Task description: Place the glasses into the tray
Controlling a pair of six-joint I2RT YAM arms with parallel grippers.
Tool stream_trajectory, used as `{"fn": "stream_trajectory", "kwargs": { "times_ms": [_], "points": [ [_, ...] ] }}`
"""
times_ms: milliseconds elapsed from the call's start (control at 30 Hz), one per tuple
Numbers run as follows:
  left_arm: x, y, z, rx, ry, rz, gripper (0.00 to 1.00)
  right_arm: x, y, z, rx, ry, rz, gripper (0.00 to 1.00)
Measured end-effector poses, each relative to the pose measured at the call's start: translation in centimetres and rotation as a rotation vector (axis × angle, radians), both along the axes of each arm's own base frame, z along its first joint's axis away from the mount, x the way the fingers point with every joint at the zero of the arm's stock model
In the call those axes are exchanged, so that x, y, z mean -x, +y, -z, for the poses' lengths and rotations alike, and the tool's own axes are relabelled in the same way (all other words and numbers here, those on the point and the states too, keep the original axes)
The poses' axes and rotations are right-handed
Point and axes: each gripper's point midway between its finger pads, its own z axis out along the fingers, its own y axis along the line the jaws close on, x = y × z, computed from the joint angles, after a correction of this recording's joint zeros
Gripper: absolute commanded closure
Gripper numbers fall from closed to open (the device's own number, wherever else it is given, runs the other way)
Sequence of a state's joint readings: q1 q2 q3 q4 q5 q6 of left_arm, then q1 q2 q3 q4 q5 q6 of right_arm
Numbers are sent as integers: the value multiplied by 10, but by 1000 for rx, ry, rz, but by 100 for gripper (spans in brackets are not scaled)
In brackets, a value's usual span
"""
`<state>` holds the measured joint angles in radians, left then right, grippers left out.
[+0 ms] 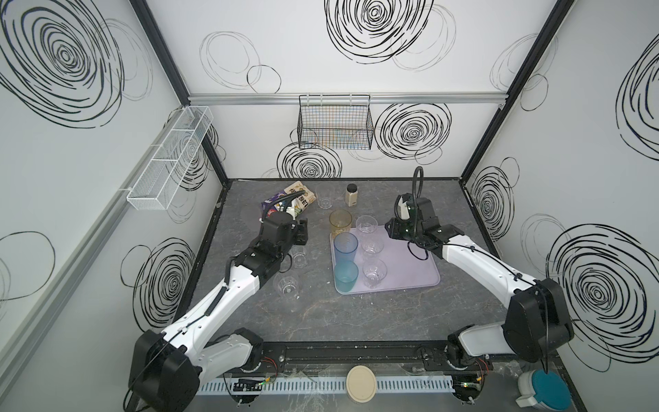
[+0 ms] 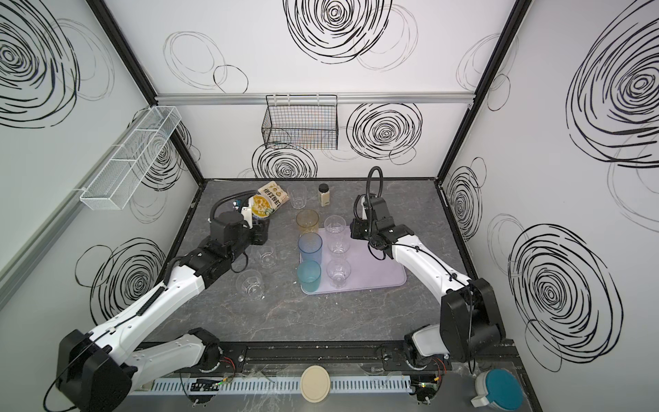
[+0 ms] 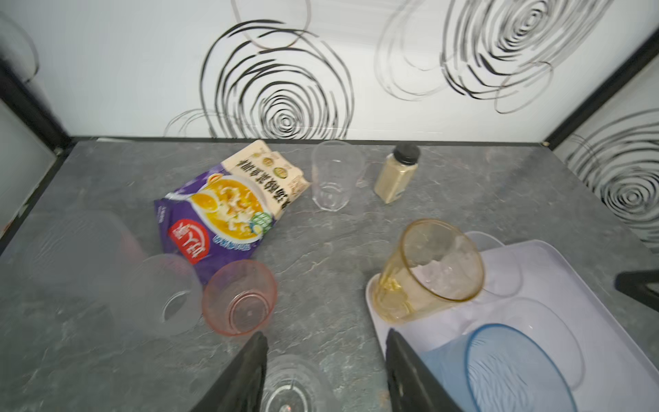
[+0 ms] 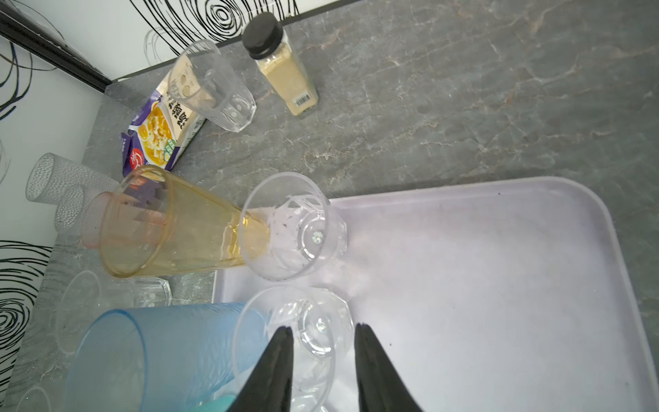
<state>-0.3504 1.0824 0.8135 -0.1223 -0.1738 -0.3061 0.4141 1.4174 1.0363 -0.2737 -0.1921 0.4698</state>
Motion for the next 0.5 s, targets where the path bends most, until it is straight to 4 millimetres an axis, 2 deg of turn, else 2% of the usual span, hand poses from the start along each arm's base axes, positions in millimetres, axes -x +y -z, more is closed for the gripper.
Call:
{"fn": "stream_trajectory", "kwargs": {
  "times_ms": [100,167,300,500],
  "points": [
    [6,36,21,72,40,-95,41,-1,15,-4,9,-6,-29,65],
    [12,50,35,99,71,-139,39,-2,25,-5,17,-3,-48,66],
    [24,53,55,142,109,-169,35,-3,54,-18,50,-23,-93,65],
    [30,58,61,186,118,-208,24,5,107,-65,55,-139,-193,65]
  ]
}}
